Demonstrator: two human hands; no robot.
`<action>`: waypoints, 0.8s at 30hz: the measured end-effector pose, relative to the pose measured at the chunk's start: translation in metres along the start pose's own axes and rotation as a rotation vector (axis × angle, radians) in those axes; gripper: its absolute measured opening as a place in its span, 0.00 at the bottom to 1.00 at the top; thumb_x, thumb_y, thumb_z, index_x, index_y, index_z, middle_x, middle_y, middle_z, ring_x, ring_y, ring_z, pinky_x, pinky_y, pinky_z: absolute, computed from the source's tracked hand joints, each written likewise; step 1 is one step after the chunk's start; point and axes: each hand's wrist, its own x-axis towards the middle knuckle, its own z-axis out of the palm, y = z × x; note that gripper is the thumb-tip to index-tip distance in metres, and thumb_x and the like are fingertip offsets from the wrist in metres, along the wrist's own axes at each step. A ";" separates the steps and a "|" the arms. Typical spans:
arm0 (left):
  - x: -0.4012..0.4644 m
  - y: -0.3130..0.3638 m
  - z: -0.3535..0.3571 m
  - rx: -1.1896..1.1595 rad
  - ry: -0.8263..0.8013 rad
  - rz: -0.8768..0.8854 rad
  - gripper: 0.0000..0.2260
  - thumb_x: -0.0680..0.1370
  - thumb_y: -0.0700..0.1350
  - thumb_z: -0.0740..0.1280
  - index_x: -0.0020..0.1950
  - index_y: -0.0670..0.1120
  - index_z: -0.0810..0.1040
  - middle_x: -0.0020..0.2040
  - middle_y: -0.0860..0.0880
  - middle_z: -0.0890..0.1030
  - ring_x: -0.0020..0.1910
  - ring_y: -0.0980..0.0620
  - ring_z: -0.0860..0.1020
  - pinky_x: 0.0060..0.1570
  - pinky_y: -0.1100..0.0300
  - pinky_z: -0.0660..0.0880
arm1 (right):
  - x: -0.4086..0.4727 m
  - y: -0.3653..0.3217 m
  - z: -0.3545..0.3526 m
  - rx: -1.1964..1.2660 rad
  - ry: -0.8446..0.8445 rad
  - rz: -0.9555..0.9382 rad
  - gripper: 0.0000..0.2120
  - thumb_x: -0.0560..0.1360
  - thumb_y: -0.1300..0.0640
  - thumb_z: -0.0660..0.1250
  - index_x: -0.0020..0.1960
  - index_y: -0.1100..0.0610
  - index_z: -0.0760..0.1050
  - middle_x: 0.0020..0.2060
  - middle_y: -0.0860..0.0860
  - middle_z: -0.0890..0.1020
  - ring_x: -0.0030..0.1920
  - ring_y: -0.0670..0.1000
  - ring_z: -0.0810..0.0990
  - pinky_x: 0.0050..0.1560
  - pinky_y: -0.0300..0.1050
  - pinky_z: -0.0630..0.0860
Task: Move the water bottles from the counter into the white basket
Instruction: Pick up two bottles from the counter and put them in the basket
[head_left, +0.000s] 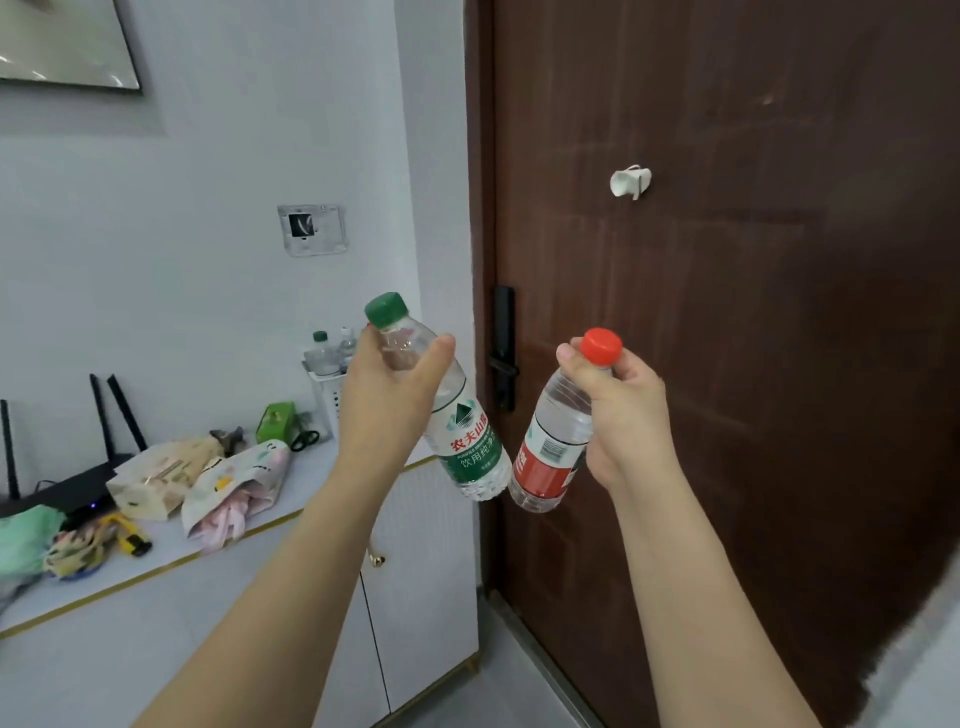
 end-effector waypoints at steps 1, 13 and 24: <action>0.017 -0.008 -0.001 -0.018 0.003 0.000 0.16 0.68 0.62 0.71 0.50 0.56 0.76 0.44 0.57 0.84 0.44 0.58 0.83 0.50 0.47 0.81 | 0.012 0.009 0.012 0.010 -0.005 -0.003 0.08 0.71 0.57 0.76 0.49 0.54 0.82 0.36 0.45 0.84 0.38 0.45 0.82 0.42 0.44 0.78; 0.236 -0.109 -0.049 -0.211 0.106 -0.093 0.17 0.72 0.56 0.74 0.54 0.50 0.74 0.47 0.51 0.82 0.42 0.55 0.83 0.37 0.58 0.76 | 0.158 0.097 0.176 0.068 0.010 -0.086 0.06 0.71 0.58 0.76 0.47 0.52 0.82 0.34 0.43 0.84 0.37 0.43 0.83 0.42 0.42 0.78; 0.355 -0.200 -0.060 -0.241 0.339 -0.046 0.20 0.68 0.59 0.74 0.54 0.54 0.73 0.53 0.50 0.80 0.52 0.53 0.82 0.53 0.53 0.79 | 0.272 0.195 0.278 0.164 -0.087 -0.044 0.06 0.72 0.59 0.75 0.47 0.54 0.81 0.41 0.48 0.83 0.42 0.46 0.82 0.47 0.45 0.78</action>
